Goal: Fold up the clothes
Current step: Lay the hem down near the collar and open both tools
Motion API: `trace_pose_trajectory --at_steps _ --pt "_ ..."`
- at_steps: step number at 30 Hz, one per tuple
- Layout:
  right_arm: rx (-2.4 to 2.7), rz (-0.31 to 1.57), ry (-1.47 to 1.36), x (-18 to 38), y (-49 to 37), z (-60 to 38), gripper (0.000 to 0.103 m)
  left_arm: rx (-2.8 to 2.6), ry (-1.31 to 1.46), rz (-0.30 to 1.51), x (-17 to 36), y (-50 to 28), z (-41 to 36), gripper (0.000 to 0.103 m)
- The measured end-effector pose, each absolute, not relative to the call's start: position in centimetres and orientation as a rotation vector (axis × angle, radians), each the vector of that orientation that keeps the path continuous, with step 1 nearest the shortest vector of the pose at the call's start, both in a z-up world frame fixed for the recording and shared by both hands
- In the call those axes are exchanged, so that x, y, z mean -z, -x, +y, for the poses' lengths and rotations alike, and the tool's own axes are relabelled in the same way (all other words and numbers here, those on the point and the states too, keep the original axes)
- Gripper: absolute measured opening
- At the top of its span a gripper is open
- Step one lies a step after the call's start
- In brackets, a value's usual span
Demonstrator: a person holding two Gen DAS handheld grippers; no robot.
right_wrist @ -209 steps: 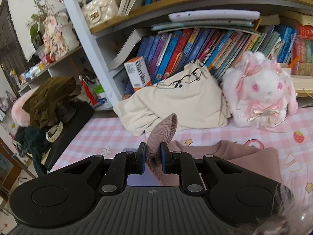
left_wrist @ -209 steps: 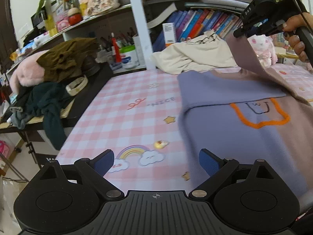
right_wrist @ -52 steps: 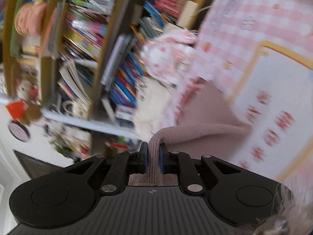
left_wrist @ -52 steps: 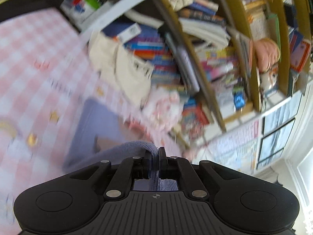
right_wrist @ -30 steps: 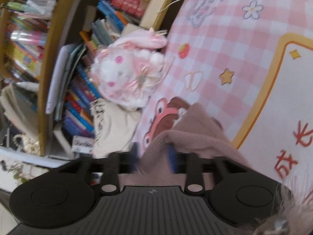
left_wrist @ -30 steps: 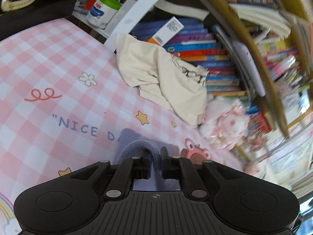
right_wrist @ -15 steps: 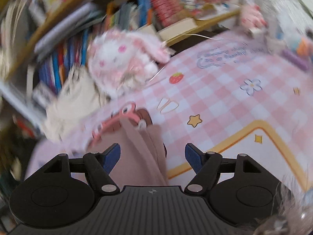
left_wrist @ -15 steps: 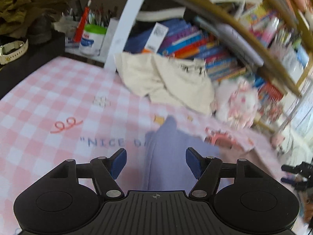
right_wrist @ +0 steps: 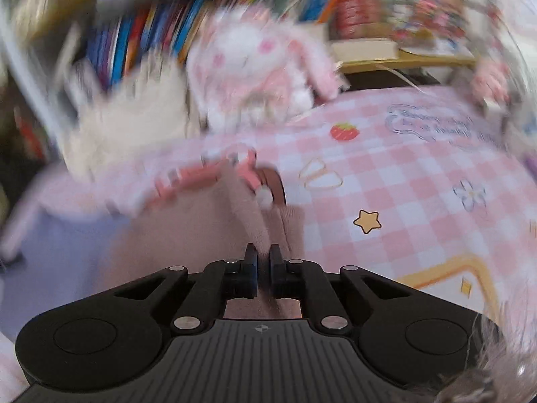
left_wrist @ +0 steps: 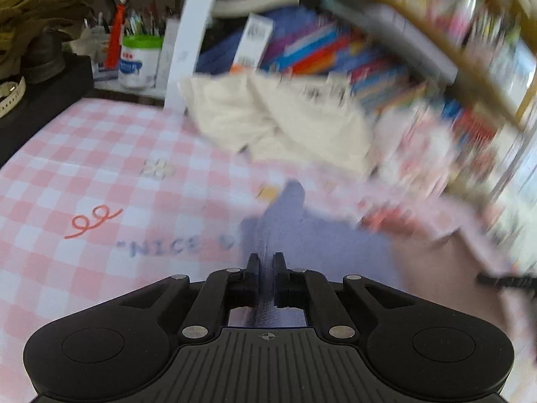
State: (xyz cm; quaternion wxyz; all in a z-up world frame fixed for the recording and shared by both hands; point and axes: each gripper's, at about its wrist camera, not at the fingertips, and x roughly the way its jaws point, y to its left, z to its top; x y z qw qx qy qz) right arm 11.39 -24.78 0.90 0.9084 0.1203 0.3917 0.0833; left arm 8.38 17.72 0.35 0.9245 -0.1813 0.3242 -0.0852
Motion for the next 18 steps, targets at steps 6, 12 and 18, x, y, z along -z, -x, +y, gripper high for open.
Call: trace_pose_trajectory --at_steps 6,12,18 --pt "-0.121 0.854 -0.327 -0.4 -10.5 -26.5 0.008 0.167 0.347 0.705 0.2 -9.2 17.2 0.006" --pt "-0.088 0.872 -0.359 1.6 -11.0 -27.2 0.043 0.1 0.285 0.795 2.4 -10.3 17.2 0.032" --pt "-0.102 0.882 -0.413 2.4 -10.3 -28.0 0.044 0.09 0.36 0.794 2.8 -10.3 18.3 0.057"
